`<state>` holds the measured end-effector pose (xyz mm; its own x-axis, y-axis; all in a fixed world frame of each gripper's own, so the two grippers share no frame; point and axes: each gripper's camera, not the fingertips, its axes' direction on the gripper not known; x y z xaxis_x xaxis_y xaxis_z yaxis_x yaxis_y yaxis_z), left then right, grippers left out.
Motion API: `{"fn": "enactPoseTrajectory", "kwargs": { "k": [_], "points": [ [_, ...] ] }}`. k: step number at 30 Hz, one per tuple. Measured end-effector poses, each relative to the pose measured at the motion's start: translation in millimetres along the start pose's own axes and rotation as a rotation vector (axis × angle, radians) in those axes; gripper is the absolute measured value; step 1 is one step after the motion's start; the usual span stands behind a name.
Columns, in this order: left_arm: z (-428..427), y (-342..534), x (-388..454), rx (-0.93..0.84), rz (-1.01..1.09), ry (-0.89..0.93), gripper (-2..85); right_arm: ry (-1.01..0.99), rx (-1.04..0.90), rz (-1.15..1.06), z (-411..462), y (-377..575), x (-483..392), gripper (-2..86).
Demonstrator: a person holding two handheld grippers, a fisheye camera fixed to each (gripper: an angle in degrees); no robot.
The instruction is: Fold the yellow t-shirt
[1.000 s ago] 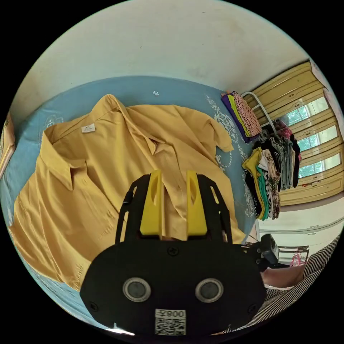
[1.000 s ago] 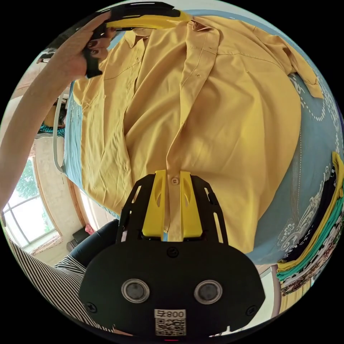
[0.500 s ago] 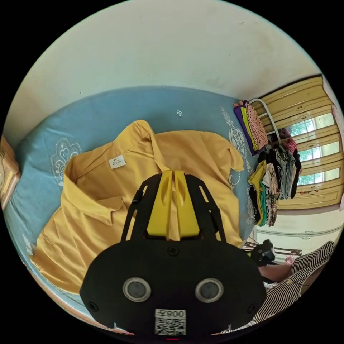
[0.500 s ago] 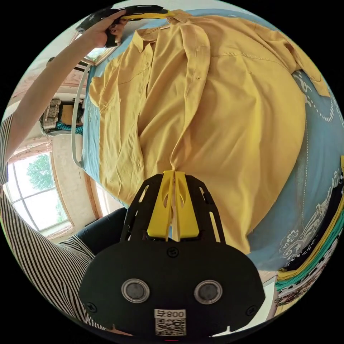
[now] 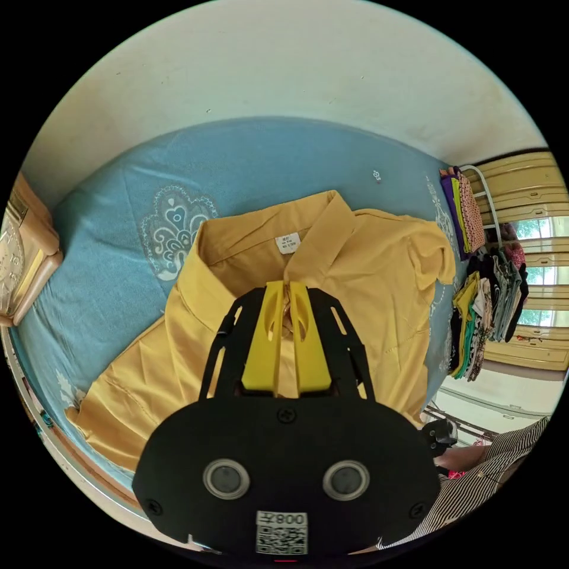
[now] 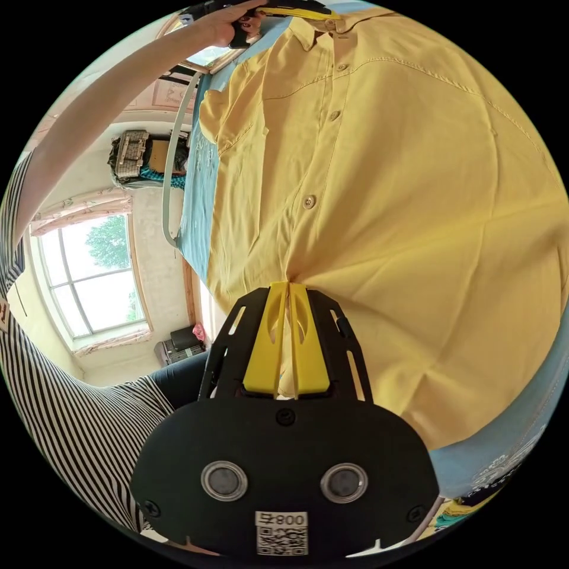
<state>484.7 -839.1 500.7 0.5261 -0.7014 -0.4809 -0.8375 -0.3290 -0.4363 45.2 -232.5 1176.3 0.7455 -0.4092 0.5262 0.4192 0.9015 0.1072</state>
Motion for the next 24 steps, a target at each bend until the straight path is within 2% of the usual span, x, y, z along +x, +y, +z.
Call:
{"fn": "enactPoseTrajectory", "kwargs": {
  "k": [13, 18, 20, 24],
  "points": [
    [-28.0, 26.0, 6.5, 0.166, 0.093, 0.084, 1.8, -0.044, 0.034, 0.025, -38.0, 17.0, 5.5, 1.4],
    [9.8, 65.5, 16.2, 0.019, 0.124, 0.12, 2.3, -0.026, 0.029, 0.07, -48.1, 25.5, 3.5, 4.5],
    [29.9, 98.1, 19.5, -0.049, 0.1, 0.239, 2.9, -0.043, 0.048, 0.089, -57.5, 34.2, 4.7, 6.5],
    [55.5, 160.2, 23.3, -0.175, 0.011, 0.332, 4.2, -0.099, 0.082, 0.158, -89.1, 64.8, 9.6, 8.0]
  ]
}}
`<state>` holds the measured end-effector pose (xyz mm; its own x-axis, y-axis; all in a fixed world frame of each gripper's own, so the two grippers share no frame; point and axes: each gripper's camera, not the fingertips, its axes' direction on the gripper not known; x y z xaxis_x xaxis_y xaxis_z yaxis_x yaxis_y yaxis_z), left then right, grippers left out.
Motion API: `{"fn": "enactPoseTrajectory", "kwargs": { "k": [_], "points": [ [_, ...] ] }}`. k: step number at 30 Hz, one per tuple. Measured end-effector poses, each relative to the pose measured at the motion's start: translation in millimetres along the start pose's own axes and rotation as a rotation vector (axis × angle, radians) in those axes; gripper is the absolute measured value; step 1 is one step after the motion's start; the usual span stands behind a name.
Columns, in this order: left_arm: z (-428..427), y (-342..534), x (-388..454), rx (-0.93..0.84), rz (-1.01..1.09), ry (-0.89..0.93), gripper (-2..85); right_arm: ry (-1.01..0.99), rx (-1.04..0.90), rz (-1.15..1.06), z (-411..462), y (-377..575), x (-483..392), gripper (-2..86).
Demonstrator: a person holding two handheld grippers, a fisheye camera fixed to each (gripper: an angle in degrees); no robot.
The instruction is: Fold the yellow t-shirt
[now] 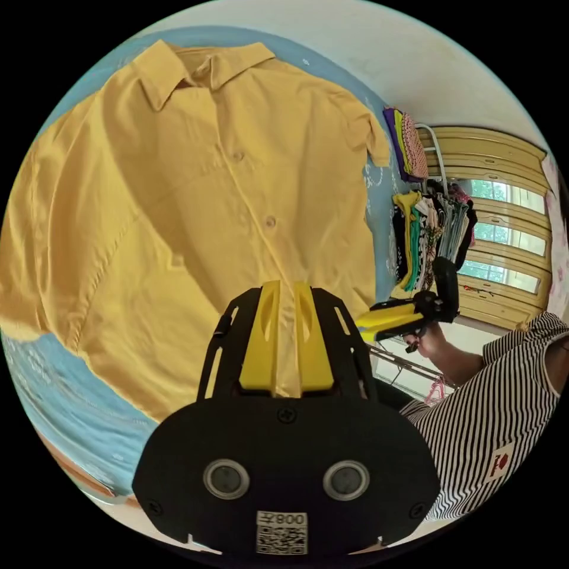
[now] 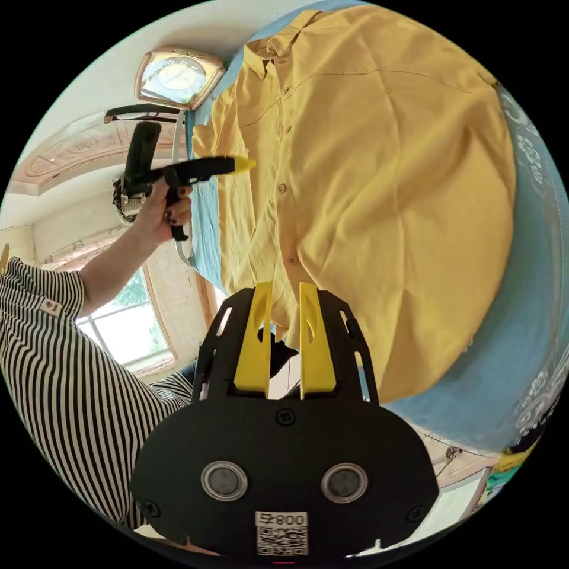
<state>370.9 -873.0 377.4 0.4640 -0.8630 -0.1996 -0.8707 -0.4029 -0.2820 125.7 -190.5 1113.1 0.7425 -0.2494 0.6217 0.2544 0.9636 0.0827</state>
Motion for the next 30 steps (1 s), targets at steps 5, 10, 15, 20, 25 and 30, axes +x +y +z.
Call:
{"fn": "enactPoseTrajectory", "kwargs": {
  "k": [5, 10, 15, 20, 25, 30],
  "points": [
    [13.7, 98.0, -26.7, -0.092, -0.285, -0.078, 5.7, 0.143, 0.091, 0.198, -59.8, 58.0, 34.9, 8.1],
    [-1.8, 168.0, -80.3, -0.052, -0.592, -0.178, 7.8, 0.216, 0.106, 0.362, -84.2, 97.5, 78.5, 8.9],
    [25.4, 179.9, -121.8, -0.126, -0.682, -0.177, 6.9, 0.185, 0.056, 0.333, -64.9, 80.3, 80.2, 8.1],
    [21.9, 179.4, -126.8, -0.095, -0.653, -0.226, 3.3, 0.242, 0.045, 0.343, -63.0, 70.7, 76.5, 5.9],
    [30.8, 143.7, -83.9, 0.024, -0.347, 0.019, 6.0, 0.174, 0.083, 0.37, -70.6, 76.7, 81.8, 5.9],
    [97.5, 85.7, -78.4, -0.068, -0.214, 0.206, 6.8, 0.169, 0.095, 0.365, -75.1, 78.6, 79.7, 6.1]
  ]
}}
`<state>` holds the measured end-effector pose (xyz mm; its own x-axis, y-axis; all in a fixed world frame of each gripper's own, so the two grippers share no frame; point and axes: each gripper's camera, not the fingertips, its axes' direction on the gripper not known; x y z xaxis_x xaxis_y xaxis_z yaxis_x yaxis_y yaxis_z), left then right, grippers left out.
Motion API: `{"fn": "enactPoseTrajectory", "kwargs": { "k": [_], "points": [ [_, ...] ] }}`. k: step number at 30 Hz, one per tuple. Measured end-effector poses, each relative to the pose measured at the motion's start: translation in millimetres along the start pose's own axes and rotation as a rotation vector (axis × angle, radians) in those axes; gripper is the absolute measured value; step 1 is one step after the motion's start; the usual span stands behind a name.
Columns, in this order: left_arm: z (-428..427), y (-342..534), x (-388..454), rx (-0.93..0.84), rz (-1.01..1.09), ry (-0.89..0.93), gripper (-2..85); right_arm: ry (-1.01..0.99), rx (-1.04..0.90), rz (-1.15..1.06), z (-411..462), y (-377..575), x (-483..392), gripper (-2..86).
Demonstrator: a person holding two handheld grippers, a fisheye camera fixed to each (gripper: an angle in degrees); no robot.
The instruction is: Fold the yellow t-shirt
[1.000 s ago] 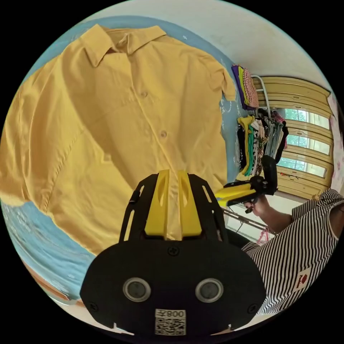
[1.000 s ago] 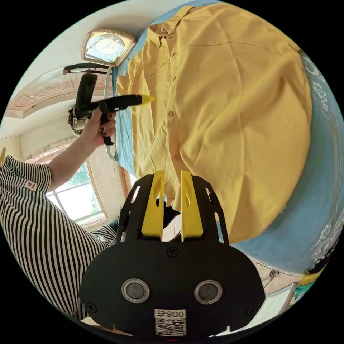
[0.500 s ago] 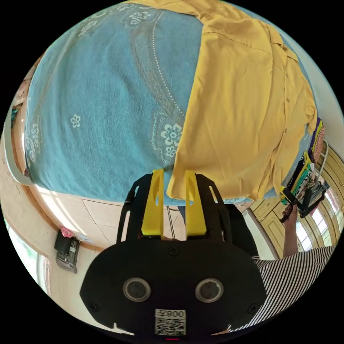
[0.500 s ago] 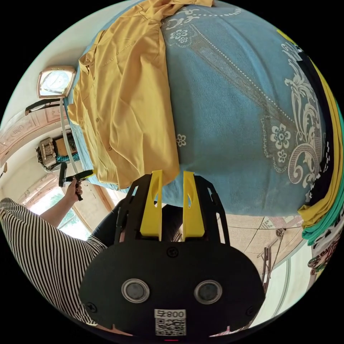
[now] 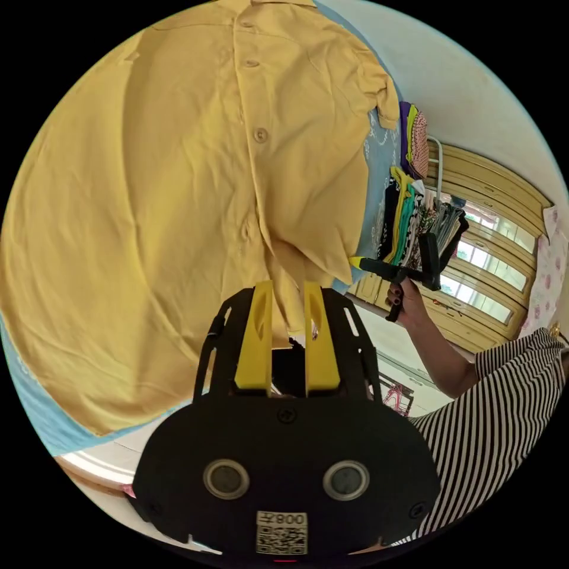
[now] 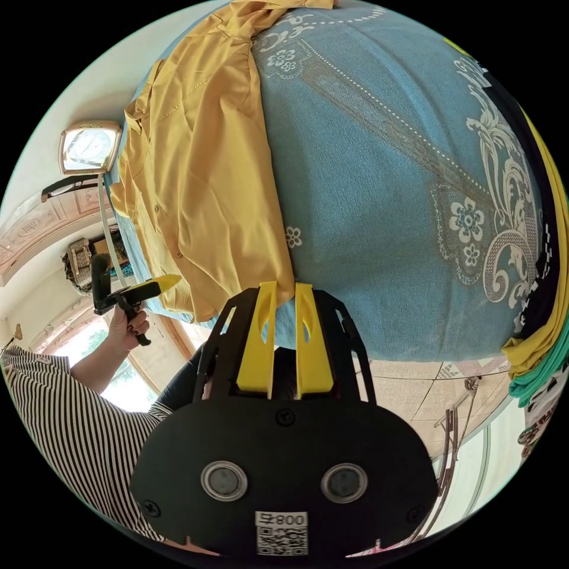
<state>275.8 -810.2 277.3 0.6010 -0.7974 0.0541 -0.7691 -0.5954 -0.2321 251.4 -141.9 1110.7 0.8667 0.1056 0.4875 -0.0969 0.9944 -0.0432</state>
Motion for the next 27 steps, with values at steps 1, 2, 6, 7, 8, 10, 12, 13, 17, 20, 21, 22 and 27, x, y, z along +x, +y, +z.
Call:
{"fn": "enactPoseTrajectory", "kwargs": {
  "k": [1, 2, 6, 7, 8, 10, 12, 13, 17, 20, 21, 22, 27],
  "points": [
    [11.5, -8.5, -5.5, -0.018, 0.0, 0.02, 6.2, -0.001, 0.0, -0.003, -0.5, 0.2, -0.1, 6.1],
    [20.1, -13.8, -13.3, -0.034, -0.026, 0.028, 4.3, -0.006, 0.002, -0.005, -1.4, 0.7, 0.5, 6.1],
    [13.7, -12.5, -33.4, 0.003, -0.091, 0.095, 1.8, -0.061, 0.018, 0.0, -4.7, 3.5, 5.8, 6.5],
    [6.4, -9.5, -37.1, 0.006, -0.079, 0.123, 1.4, -0.067, 0.02, 0.0, -5.1, 4.0, 6.4, 6.7],
    [-3.4, -5.6, -41.1, 0.013, -0.074, 0.153, 1.2, -0.079, 0.022, 0.001, -5.9, 5.0, 7.7, 6.9],
    [-20.6, -0.2, -47.5, 0.035, -0.062, 0.215, 1.0, -0.098, 0.028, 0.003, -8.0, 6.6, 9.6, 7.4],
    [-39.2, 4.8, -55.6, 0.059, -0.059, 0.268, 0.8, -0.124, 0.042, 0.014, -12.9, 8.8, 12.7, 7.9],
    [-51.6, 7.6, -61.9, 0.077, -0.05, 0.288, 0.8, -0.129, 0.048, 0.017, -14.6, 9.4, 13.4, 8.0],
    [-69.7, 9.1, -101.2, 0.063, -0.121, 0.382, 0.6, -0.106, 0.068, -0.011, -21.3, 6.1, 9.0, 8.8],
    [-68.7, 8.4, -121.8, 0.073, -0.168, 0.524, 0.6, -0.092, 0.066, -0.057, -18.8, -3.1, -2.1, 8.9],
    [-67.7, 7.4, -122.7, 0.062, -0.162, 0.54, 0.6, -0.099, 0.069, -0.072, -17.4, -6.7, -6.6, 9.0],
    [-65.7, 5.4, -123.2, 0.035, -0.147, 0.537, 0.6, -0.104, 0.073, -0.079, -16.8, -8.4, -8.7, 9.0],
    [-61.1, 1.4, -134.6, -0.006, -0.147, 0.507, 0.7, -0.184, 0.074, -0.116, -0.7, -28.2, -19.1, 8.5]
  ]
}}
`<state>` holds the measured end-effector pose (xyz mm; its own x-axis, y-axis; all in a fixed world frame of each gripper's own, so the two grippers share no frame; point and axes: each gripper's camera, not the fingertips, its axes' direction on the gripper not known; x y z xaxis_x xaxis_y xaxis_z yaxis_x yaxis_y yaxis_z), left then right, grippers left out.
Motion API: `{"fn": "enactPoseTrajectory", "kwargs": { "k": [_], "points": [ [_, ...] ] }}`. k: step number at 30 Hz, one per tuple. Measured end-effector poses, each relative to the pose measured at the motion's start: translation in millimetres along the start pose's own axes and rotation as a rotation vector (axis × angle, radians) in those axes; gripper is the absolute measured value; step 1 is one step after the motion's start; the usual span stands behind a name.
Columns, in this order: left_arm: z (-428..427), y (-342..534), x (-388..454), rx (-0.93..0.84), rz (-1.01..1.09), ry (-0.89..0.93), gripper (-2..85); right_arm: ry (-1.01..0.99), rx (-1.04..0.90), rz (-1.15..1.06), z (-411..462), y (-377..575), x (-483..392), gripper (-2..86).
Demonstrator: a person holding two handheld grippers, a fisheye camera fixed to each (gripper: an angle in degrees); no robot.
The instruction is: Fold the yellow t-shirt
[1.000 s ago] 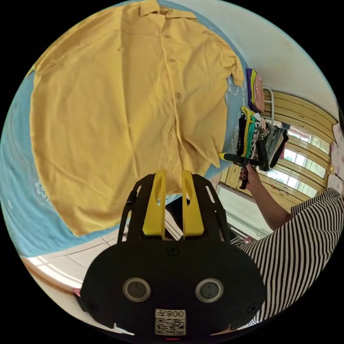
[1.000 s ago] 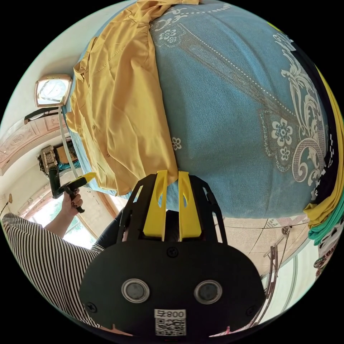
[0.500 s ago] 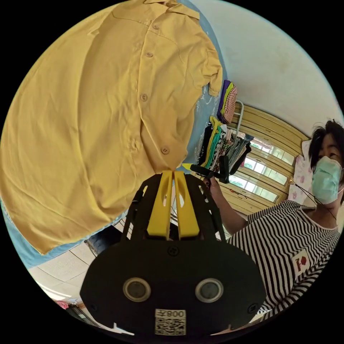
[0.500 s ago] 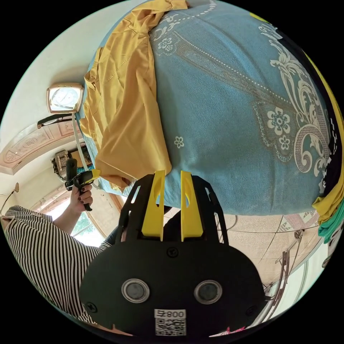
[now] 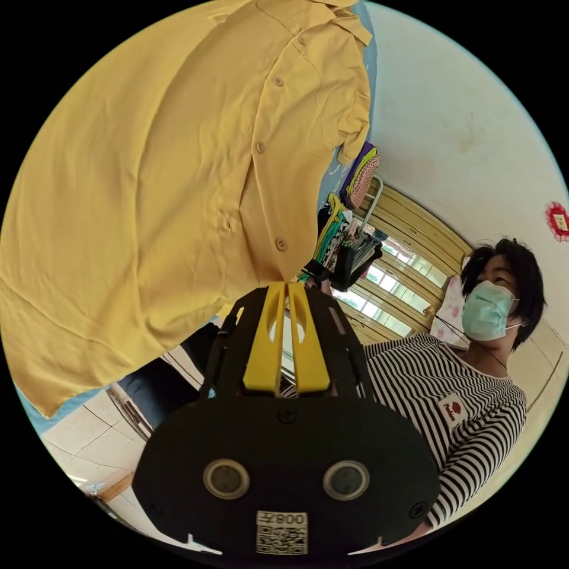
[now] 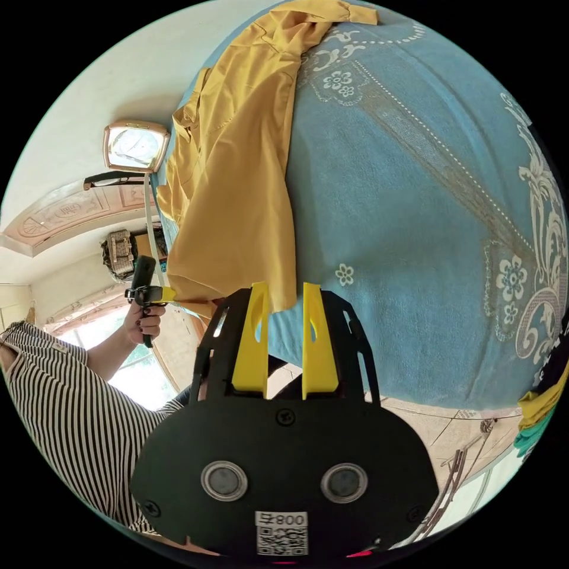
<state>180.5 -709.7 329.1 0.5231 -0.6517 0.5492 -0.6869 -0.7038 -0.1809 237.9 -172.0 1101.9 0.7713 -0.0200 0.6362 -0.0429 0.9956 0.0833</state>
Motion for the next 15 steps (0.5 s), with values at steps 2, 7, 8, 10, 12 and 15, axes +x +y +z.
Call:
{"fn": "enactPoseTrajectory", "kwargs": {
  "k": [2, 7, 8, 10, 12, 15],
  "points": [
    [-5.3, -1.6, -8.9, 0.015, -0.017, 0.027, 0.7, 0.031, -0.021, -0.024, 11.5, -8.5, -5.7, 7.0],
    [-13.1, -3.7, -17.0, 0.017, -0.021, 0.045, 0.6, 0.088, -0.116, -0.036, 39.6, -21.2, -12.5, 1.4],
    [-13.7, -4.3, -17.2, 0.015, -0.018, 0.047, 0.6, 0.105, -0.13, -0.045, 37.1, -18.1, -14.7, 1.0],
    [-11.6, -6.2, -17.8, -0.003, -0.012, 0.049, 0.6, 0.142, -0.128, -0.048, 22.7, -10.2, -17.7, 0.6],
    [-5.5, -9.4, -21.0, -0.033, -0.013, 0.048, 0.6, 0.214, -0.105, -0.026, -7.1, -0.5, -18.5, 0.3],
    [8.7, -18.6, -31.9, -0.068, -0.019, 0.051, 0.6, 0.254, -0.082, 0.013, -30.8, 0.6, -11.9, 0.2]
  ]
}}
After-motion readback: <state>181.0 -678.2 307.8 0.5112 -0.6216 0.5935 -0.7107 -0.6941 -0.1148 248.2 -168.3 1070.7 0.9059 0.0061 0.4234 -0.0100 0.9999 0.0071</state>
